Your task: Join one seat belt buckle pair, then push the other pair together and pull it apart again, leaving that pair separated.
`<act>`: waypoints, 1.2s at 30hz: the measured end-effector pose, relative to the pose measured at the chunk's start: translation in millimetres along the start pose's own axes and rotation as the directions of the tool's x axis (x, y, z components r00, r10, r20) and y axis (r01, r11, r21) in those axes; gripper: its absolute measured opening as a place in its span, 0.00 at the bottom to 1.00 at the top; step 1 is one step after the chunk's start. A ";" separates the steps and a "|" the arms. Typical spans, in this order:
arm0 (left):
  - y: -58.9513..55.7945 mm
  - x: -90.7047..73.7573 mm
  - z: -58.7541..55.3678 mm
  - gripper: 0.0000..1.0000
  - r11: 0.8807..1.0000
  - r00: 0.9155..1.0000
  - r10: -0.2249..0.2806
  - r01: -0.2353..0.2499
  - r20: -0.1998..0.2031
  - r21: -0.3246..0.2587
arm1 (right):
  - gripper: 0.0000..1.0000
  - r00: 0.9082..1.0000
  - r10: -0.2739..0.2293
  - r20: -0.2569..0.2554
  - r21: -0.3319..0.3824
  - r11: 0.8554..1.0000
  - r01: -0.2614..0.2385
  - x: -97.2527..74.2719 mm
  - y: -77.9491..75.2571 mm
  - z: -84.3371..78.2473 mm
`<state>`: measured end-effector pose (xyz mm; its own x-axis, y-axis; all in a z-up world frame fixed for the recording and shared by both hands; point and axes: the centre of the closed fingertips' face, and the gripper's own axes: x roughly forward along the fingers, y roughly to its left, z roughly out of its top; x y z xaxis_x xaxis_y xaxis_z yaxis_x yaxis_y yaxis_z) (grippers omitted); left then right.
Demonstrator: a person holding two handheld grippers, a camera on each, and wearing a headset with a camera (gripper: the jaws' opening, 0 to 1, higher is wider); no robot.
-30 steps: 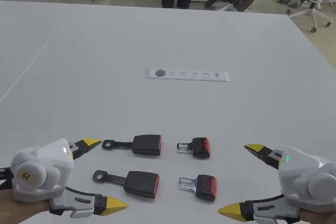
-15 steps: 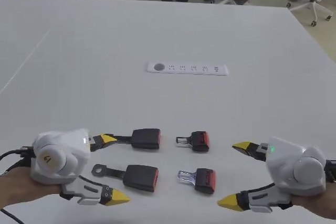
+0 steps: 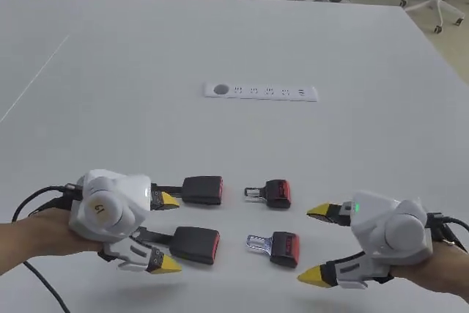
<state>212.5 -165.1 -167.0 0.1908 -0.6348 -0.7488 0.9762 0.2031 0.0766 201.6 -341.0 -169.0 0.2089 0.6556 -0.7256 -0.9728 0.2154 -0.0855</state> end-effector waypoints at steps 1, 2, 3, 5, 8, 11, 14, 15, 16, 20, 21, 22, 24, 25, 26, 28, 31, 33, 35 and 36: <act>0.5 1.1 -0.3 0.58 1.000 1.000 -0.003 0.003 -0.005 0.003 | 0.58 1.000 0.002 -0.002 -0.003 1.000 -0.002 0.7 0.2 -0.1; 0.8 2.7 -0.7 0.57 1.000 1.000 -0.011 0.011 -0.012 0.012 | 0.57 1.000 0.003 -0.004 -0.008 1.000 -0.003 1.9 -0.2 -0.7; 1.0 4.1 -1.8 0.55 1.000 1.000 -0.016 0.016 -0.019 0.021 | 0.56 1.000 0.004 -0.007 -0.010 1.000 -0.004 2.8 -0.2 -1.2; 0.9 7.9 -5.6 0.52 0.998 0.998 -0.035 0.037 -0.048 0.044 | 0.54 1.000 0.006 -0.011 -0.015 1.000 -0.006 5.5 -0.2 -2.2; -0.3 12.4 -7.9 0.46 0.995 0.995 -0.067 0.072 -0.079 0.071 | 0.50 1.000 0.010 -0.027 -0.025 1.000 -0.011 10.0 -2.5 -6.1; -0.4 14.8 -6.2 0.41 0.992 0.992 -0.080 0.089 -0.097 0.089 | 0.48 0.999 0.012 -0.032 -0.022 1.000 -0.013 13.0 -3.5 -7.1; -1.7 18.3 -6.7 0.39 0.988 0.988 -0.095 0.109 -0.122 0.107 | 0.45 0.999 0.014 -0.040 -0.023 1.000 -0.015 17.2 -4.7 -9.7; -1.5 19.5 -8.8 0.38 0.986 0.985 -0.104 0.120 -0.137 0.115 | 0.44 0.999 0.017 -0.045 -0.022 1.000 -0.018 17.2 -4.6 -9.3; -1.3 20.4 -9.5 0.37 0.985 0.984 -0.107 0.125 -0.142 0.122 | 0.43 0.999 0.017 -0.047 -0.022 1.000 -0.018 18.5 -4.5 -9.6; -4.1 22.6 -8.8 0.34 0.981 0.978 -0.123 0.145 -0.170 0.128 | 0.39 0.998 0.027 -0.054 -0.019 0.999 -0.029 23.5 -4.9 -9.7; -4.2 23.0 -9.5 0.33 0.981 0.977 -0.126 0.149 -0.174 0.127 | 0.38 0.998 0.029 -0.054 -0.018 0.999 -0.030 24.6 -5.1 -9.7; -4.6 23.6 -10.9 0.33 0.980 0.975 -0.132 0.155 -0.180 0.124 | 0.37 0.998 0.034 -0.056 -0.016 0.999 -0.035 25.7 -4.4 -9.7; -4.5 24.5 -12.7 0.33 0.979 0.973 -0.133 0.159 -0.190 0.130 | 0.34 0.997 0.037 -0.060 -0.015 0.999 -0.038 27.9 -4.5 -10.2; -4.4 24.2 -13.2 0.33 0.978 0.972 -0.132 0.160 -0.195 0.134 | 0.33 0.997 0.041 -0.062 -0.015 0.999 -0.042 29.1 -4.4 -10.7; -3.9 24.2 -14.1 0.32 0.977 0.971 -0.130 0.159 -0.200 0.139 | 0.32 0.997 0.046 -0.063 -0.012 0.999 -0.047 29.2 -3.7 -10.0; -3.1 24.6 -15.4 0.32 0.978 0.971 -0.129 0.158 -0.200 0.134 | 0.31 0.996 0.057 -0.069 -0.016 0.998 -0.059 30.1 -1.6 -10.4; -2.4 24.8 -16.0 0.32 0.981 0.972 -0.128 0.153 -0.197 0.119 | 0.31 0.995 0.063 -0.079 -0.022 0.998 -0.065 31.2 -0.8 -10.5; -2.9 24.2 -15.4 0.32 0.983 0.972 -0.125 0.148 -0.198 0.109 | 0.31 0.994 0.066 -0.082 -0.024 0.997 -0.069 31.4 -1.5 -10.7; -2.6 24.6 -14.9 0.32 0.986 0.972 -0.124 0.143 -0.199 0.086 | 0.31 0.994 0.072 -0.084 -0.032 0.997 -0.075 31.1 -0.8 -10.5; -2.5 24.7 -14.8 0.32 0.987 0.972 -0.124 0.142 -0.200 0.080 | 0.31 0.993 0.075 -0.086 -0.037 0.996 -0.079 31.7 -1.0 -10.5</act>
<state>213.2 -170.2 -195.5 0.0439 -0.4928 -0.8690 0.9985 0.0508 0.0216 208.2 -328.0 -199.2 0.1258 0.6056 -0.7858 -0.9892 0.1365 -0.0531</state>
